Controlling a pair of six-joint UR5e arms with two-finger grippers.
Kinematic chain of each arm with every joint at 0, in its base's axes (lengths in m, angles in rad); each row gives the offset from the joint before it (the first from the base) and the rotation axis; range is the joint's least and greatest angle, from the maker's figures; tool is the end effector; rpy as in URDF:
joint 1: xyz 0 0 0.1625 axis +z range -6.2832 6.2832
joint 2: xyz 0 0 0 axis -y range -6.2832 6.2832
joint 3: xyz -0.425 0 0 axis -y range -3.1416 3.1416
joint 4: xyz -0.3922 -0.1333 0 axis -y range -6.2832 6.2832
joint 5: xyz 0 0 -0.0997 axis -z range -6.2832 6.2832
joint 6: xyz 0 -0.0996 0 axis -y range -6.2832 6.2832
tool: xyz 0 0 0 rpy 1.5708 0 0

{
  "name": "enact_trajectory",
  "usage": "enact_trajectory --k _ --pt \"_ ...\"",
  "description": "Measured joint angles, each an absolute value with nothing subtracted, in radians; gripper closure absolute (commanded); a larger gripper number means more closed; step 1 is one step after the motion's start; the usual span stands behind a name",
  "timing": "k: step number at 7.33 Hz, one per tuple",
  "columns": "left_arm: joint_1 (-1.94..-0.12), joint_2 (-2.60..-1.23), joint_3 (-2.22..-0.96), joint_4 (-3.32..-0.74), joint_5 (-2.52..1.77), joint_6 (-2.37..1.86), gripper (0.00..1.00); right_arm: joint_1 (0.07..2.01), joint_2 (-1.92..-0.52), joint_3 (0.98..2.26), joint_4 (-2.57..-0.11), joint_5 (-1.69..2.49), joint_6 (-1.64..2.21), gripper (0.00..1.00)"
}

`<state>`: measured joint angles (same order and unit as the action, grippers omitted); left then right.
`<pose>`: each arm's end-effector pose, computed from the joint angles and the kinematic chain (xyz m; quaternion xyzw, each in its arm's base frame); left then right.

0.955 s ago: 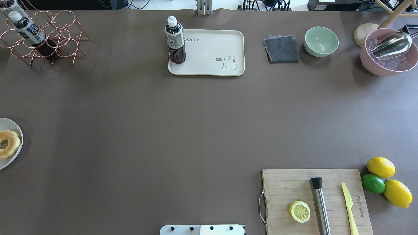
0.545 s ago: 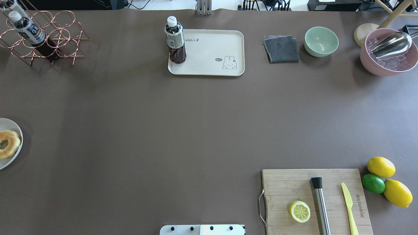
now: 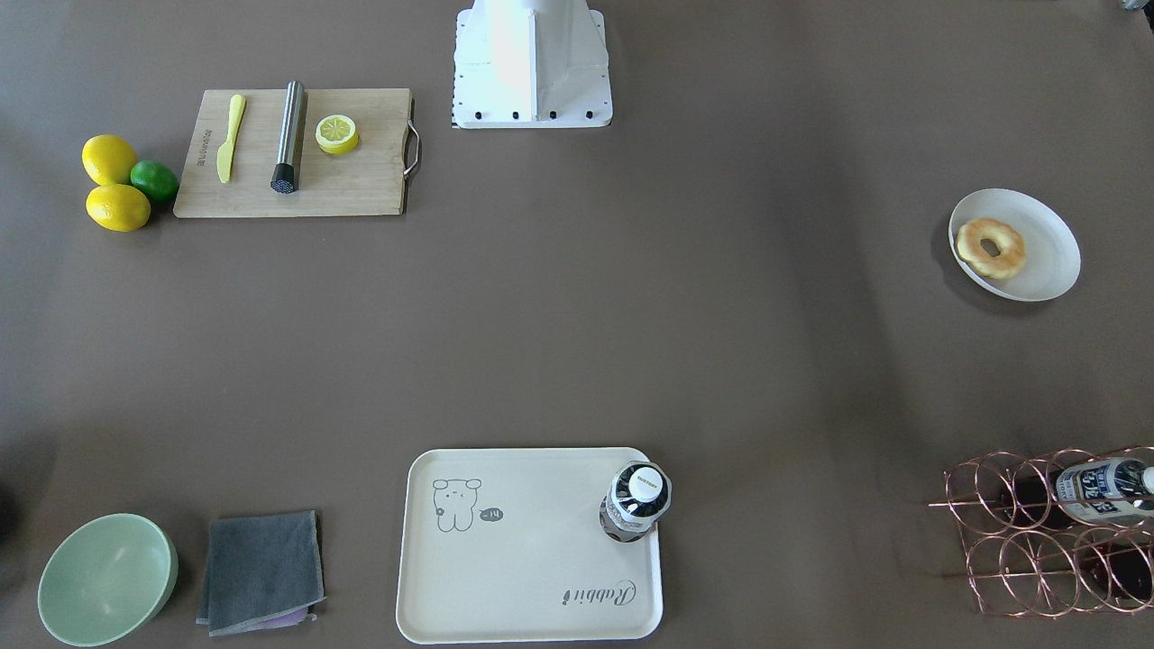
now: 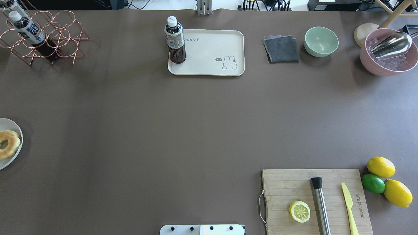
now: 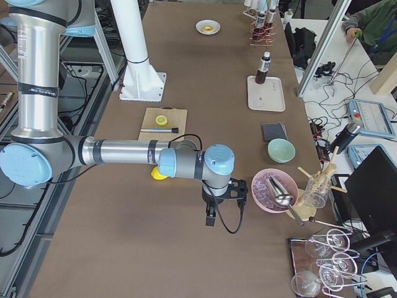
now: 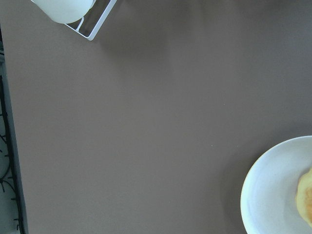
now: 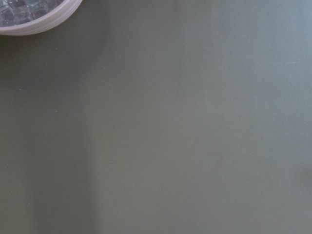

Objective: Place donut on tray

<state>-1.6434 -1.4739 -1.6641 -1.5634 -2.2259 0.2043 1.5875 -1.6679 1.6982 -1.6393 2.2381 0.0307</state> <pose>-0.1051 -0.4435 0.6670 0.0392 0.3194 0.0605 0.9449 0.0791 -0.4462 0.6556 -0.0203 -0.3273 0.0286 0.9443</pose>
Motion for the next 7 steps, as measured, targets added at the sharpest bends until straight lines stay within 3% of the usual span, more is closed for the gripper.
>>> enact_trajectory --k 7 --pt "-1.644 -1.500 -1.665 -1.627 -2.234 0.198 0.01 1.600 -1.666 1.703 -1.639 2.345 0.036 0.00"
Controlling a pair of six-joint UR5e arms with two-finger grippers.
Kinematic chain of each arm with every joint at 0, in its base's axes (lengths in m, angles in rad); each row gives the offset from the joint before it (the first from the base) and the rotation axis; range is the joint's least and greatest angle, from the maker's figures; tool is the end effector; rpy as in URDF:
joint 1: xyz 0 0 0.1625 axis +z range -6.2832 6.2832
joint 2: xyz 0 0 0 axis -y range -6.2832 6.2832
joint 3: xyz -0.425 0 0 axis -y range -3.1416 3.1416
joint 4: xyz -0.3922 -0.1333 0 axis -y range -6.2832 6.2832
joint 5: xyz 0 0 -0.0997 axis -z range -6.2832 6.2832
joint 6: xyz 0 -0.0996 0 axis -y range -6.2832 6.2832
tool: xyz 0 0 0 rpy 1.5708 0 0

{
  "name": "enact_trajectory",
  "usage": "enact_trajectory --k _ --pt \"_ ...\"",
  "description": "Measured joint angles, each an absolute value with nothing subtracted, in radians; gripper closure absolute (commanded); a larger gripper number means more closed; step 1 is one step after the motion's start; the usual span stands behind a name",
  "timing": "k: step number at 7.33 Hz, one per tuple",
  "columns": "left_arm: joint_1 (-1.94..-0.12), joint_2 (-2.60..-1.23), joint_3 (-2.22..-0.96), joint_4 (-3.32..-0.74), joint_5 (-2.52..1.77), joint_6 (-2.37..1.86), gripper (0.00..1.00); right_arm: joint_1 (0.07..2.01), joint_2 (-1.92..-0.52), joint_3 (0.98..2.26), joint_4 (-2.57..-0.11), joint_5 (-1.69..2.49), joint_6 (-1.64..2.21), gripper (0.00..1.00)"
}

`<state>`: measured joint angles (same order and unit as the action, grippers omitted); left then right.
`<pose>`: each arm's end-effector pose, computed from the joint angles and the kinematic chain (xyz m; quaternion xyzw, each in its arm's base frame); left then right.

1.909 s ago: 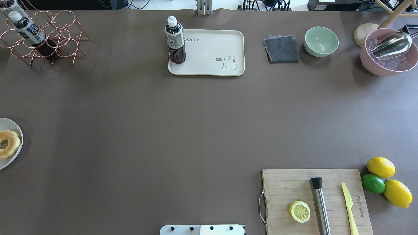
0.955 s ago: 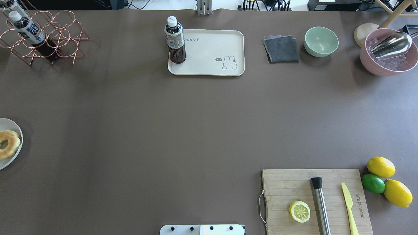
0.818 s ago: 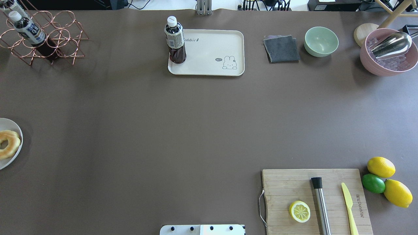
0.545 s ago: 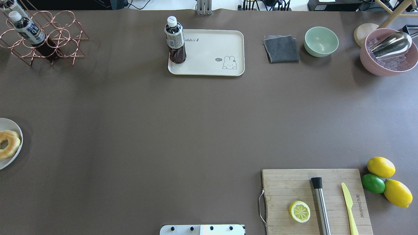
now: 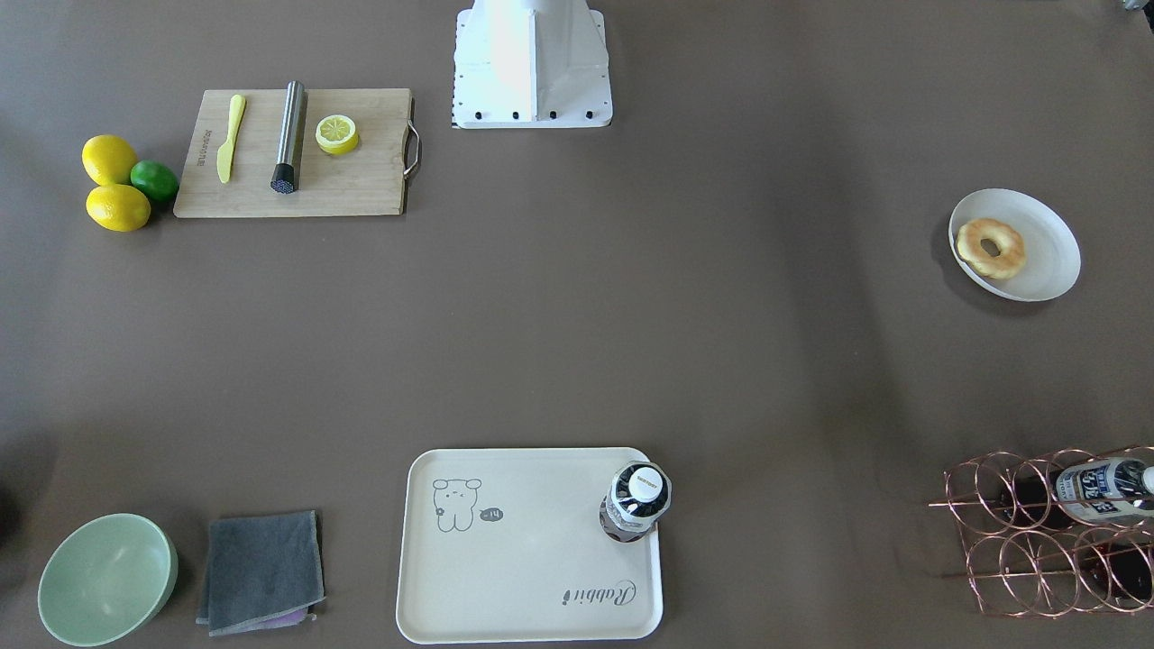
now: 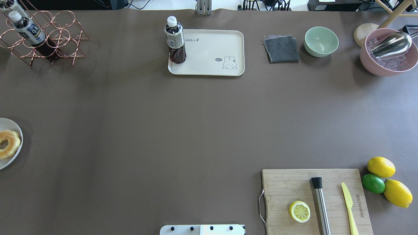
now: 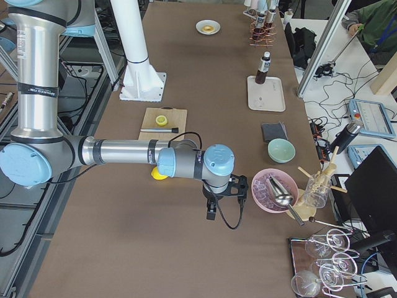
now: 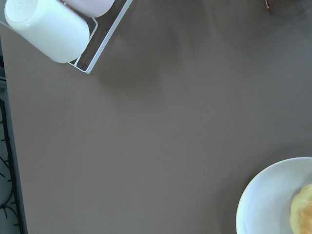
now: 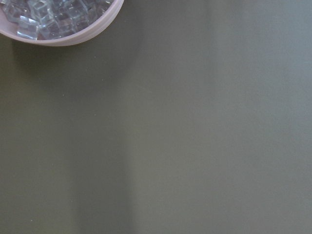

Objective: Place donut on tray

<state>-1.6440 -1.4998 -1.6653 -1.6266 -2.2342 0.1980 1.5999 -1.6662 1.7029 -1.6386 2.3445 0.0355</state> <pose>-0.1060 -0.4610 0.6475 0.0811 0.3173 0.0718 0.9421 0.0767 -0.4468 0.6455 -0.0156 -0.3772 0.0358 0.9253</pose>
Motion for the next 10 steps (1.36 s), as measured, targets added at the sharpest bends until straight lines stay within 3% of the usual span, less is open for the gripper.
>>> enact_trajectory --k 2,6,10 --pt "-1.646 -1.499 -1.673 -1.642 -2.248 0.199 0.01 1.615 -1.666 1.721 -1.638 2.377 0.032 0.00" --pt "-1.647 -1.475 -1.667 -1.759 -2.443 0.186 0.01 1.614 -1.658 1.874 -1.637 2.400 0.025 0.00" --pt "-1.628 -1.465 -1.579 -1.901 -2.454 0.118 0.01 1.596 -1.720 1.848 -1.469 2.503 0.043 0.00"
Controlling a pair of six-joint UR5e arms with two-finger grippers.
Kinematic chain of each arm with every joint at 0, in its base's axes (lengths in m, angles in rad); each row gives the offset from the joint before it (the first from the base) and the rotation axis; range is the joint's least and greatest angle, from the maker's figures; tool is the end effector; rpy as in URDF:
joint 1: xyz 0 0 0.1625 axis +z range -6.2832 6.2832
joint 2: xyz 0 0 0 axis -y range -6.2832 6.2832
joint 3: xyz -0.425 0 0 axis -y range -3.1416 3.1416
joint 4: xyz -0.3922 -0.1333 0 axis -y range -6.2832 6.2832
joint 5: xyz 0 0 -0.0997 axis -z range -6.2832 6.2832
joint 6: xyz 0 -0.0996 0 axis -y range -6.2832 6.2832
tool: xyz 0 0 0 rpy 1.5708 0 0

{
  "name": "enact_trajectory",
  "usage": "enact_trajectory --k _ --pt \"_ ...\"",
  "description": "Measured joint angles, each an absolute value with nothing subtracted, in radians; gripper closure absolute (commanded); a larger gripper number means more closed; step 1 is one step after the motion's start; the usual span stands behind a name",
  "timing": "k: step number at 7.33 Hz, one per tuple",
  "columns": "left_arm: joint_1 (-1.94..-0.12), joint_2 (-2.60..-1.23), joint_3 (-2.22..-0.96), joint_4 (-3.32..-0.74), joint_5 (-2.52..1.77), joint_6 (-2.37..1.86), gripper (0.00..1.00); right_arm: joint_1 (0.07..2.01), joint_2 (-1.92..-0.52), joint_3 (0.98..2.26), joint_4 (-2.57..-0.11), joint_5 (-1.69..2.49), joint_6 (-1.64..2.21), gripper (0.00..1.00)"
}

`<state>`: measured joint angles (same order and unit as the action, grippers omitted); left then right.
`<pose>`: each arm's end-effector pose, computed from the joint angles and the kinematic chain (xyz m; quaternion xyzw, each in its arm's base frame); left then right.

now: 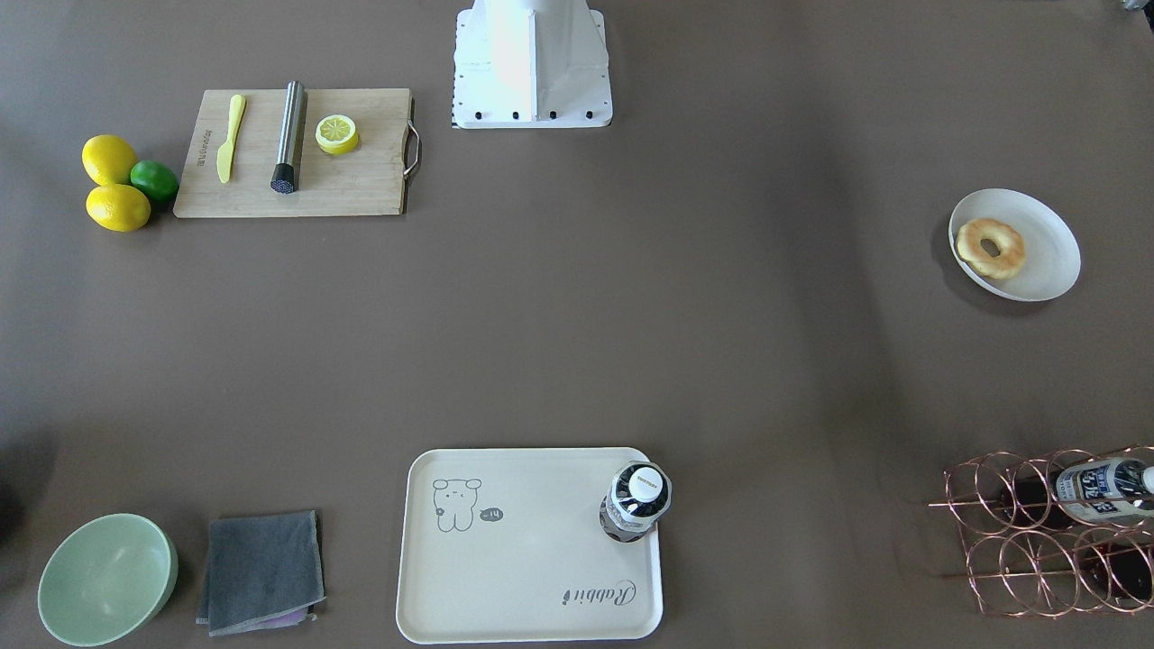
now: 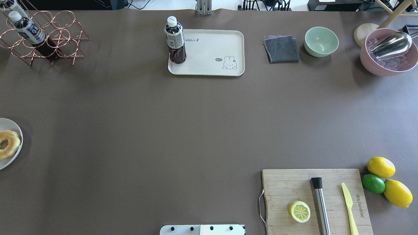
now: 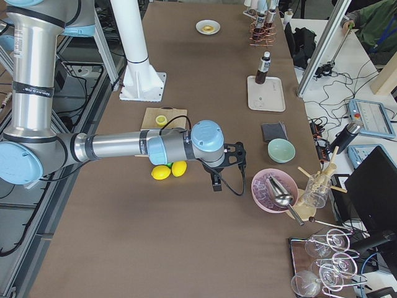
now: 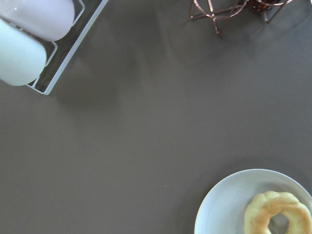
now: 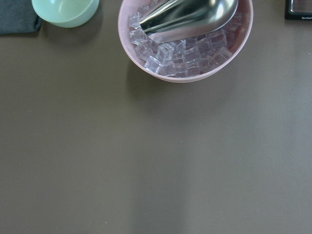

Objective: Place donut on tray

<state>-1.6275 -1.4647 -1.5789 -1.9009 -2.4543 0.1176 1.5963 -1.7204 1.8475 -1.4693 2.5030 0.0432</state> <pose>-0.0821 -0.4529 0.6620 0.1412 0.4139 0.0768 0.8960 0.0644 -0.4347 0.5683 0.0979 -0.4474 -0.0207 0.8887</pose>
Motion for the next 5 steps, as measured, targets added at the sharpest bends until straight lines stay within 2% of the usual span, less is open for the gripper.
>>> enact_trajectory --k 5 --pt "-1.490 -1.457 -1.276 -2.382 -2.452 -0.088 0.02 1.389 -1.764 1.767 -1.072 2.323 0.493 0.00"
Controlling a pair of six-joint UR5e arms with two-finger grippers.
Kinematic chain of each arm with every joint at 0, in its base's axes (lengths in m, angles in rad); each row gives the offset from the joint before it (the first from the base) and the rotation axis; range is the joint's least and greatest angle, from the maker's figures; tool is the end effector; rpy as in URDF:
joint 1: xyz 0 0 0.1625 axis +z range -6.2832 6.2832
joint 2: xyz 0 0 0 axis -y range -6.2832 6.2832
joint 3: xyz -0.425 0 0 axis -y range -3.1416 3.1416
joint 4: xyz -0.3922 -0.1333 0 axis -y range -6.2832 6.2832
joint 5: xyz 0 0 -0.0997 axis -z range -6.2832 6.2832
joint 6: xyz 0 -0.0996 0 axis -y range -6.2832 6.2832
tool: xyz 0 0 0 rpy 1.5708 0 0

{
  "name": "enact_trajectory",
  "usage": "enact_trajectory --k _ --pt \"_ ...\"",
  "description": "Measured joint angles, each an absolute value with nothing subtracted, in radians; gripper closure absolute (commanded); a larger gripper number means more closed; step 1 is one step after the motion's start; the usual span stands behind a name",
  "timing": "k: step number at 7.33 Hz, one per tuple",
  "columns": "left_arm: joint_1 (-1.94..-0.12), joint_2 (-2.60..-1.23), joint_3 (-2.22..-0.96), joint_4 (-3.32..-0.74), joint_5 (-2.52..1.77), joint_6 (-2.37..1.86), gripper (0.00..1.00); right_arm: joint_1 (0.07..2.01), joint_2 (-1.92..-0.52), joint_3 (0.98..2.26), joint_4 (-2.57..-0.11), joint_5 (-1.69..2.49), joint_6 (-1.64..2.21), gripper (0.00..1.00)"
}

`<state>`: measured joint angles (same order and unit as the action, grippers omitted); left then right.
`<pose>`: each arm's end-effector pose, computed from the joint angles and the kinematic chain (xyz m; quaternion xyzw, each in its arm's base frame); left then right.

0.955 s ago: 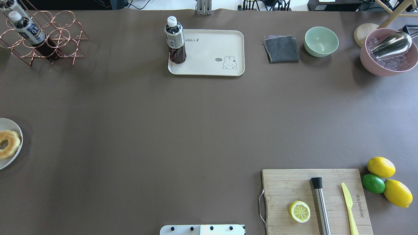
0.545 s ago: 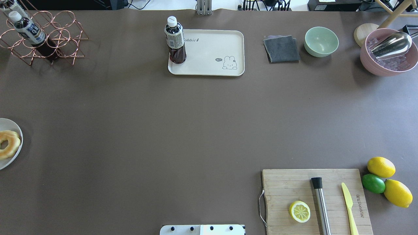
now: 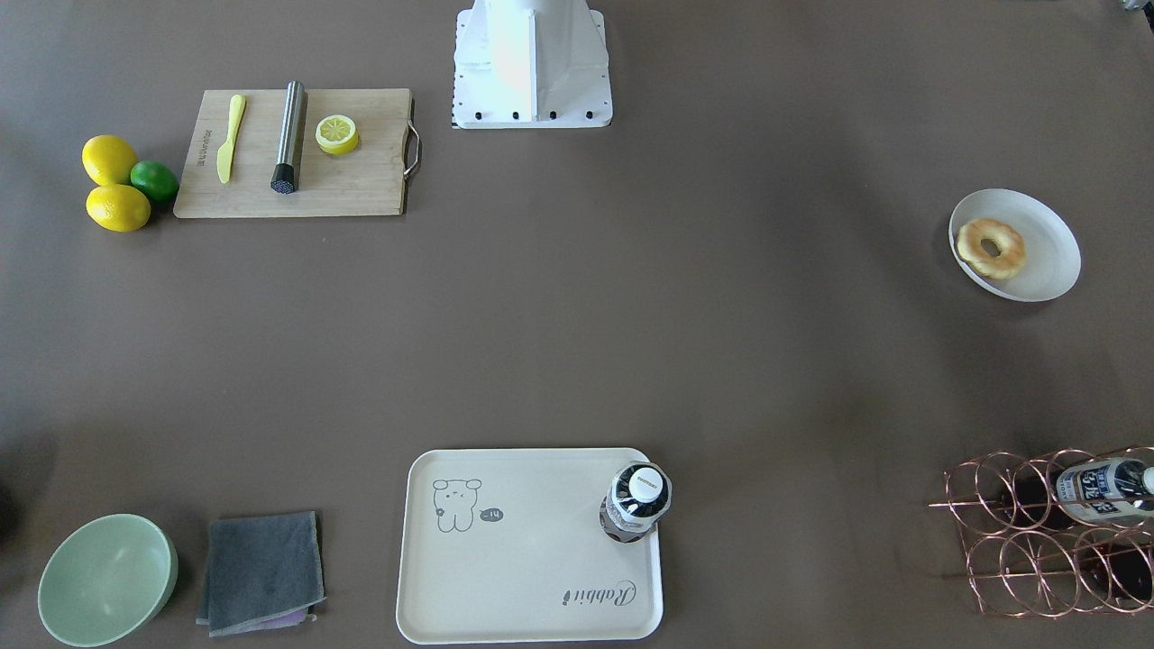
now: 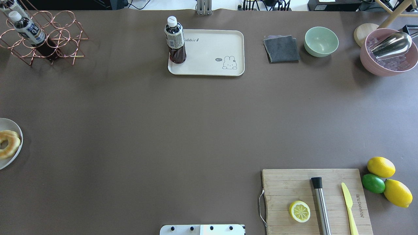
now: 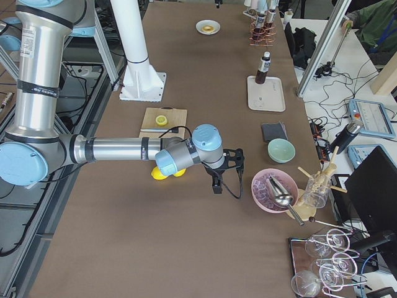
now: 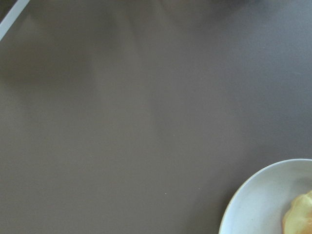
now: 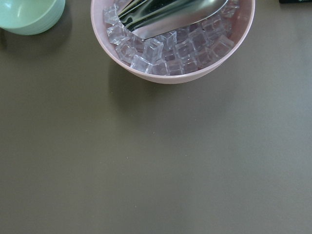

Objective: Place donut on tray

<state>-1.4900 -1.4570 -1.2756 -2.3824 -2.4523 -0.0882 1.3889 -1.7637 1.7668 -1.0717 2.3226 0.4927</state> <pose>-0.0217 -0.4313 0.7599 0.1449 0.4318 0.0820 0.8865 -0.0142 -0.4378 0.5942 0.1004 -0.4120 0.0493 0.9043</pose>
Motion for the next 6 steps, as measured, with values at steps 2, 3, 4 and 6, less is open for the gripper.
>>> enact_trajectory --k 2,3,4,6 --pt "-1.462 -1.427 -1.251 -2.475 -2.455 -0.139 0.03 1.351 -1.795 1.756 -0.965 2.317 0.557 0.00" --pt "-1.457 -1.414 -1.248 -2.496 -2.461 -0.145 0.03 1.346 -1.804 1.744 -0.945 2.316 0.563 0.00" --pt "-1.459 -1.386 -1.260 -2.529 -2.486 -0.158 0.03 1.346 -1.807 1.742 -0.937 2.316 0.566 0.01" --pt "-1.460 -1.362 -1.274 -2.566 -2.517 -0.202 0.04 1.345 -1.808 1.746 -0.933 2.316 0.570 0.01"
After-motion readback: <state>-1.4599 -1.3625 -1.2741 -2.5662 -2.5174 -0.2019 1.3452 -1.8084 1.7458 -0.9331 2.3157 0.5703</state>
